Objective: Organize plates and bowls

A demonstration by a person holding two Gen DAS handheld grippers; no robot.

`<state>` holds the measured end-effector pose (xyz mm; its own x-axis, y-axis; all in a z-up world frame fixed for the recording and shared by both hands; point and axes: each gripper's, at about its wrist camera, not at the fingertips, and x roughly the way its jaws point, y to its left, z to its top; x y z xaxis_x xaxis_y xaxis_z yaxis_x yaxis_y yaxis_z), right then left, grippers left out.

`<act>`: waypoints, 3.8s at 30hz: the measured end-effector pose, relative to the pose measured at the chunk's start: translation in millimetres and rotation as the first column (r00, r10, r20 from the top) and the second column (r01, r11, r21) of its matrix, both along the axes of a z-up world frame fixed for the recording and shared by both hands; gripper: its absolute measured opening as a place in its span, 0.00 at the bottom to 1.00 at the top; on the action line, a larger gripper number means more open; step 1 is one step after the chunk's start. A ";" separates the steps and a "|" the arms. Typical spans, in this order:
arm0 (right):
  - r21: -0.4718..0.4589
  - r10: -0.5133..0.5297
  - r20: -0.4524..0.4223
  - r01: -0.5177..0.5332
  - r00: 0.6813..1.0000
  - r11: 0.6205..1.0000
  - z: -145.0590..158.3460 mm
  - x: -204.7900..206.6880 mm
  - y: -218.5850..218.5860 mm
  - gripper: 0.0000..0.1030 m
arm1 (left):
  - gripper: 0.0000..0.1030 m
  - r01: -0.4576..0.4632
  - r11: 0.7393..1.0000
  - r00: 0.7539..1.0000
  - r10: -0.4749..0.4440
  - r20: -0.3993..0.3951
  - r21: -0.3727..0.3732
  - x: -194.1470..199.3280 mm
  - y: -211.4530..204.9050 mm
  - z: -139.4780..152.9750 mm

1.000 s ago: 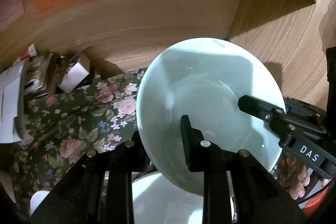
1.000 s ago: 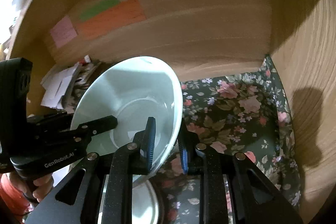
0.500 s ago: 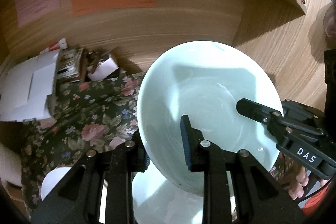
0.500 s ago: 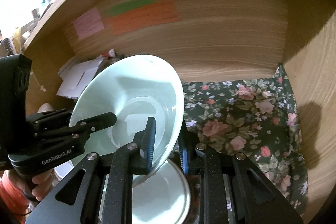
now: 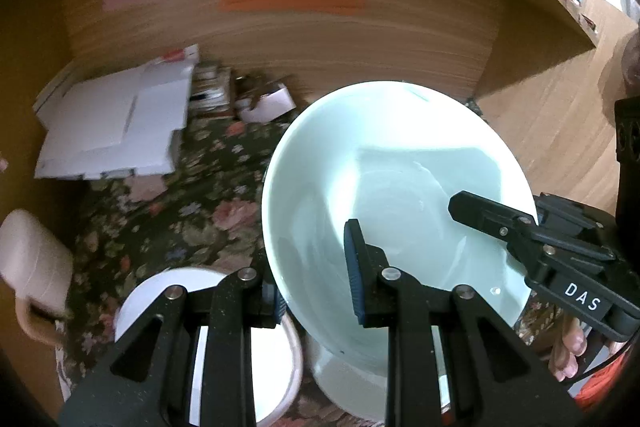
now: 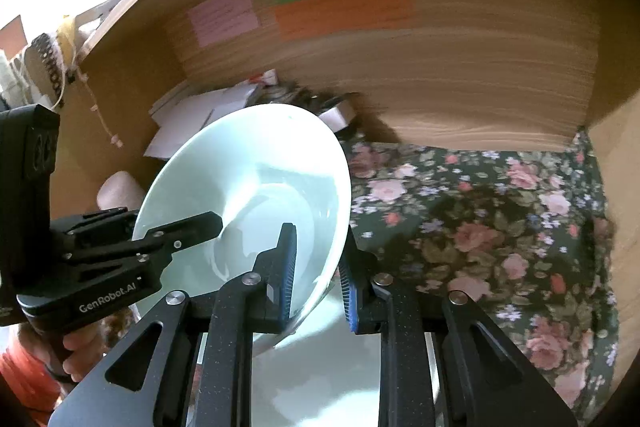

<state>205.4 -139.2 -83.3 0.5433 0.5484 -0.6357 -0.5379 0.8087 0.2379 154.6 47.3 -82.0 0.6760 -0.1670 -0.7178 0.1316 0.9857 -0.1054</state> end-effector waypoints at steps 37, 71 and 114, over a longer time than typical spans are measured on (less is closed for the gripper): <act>-0.027 0.214 -0.177 -0.222 0.961 0.975 -68.3 -16.3 106.5 0.18 | 0.24 -0.213 0.977 0.970 0.209 -0.122 -0.017 -52.6 112.3 -55.5; -0.076 0.226 -0.140 -0.238 0.964 0.968 -68.1 -13.6 105.4 0.28 | 0.29 -0.242 0.969 0.954 0.246 -0.171 0.043 -44.0 115.6 -70.5; -0.108 0.256 -0.283 -0.296 0.924 0.949 -112.6 -3.0 138.5 0.44 | 0.45 -0.257 0.957 0.937 0.214 -0.275 -0.131 -56.7 137.0 -107.7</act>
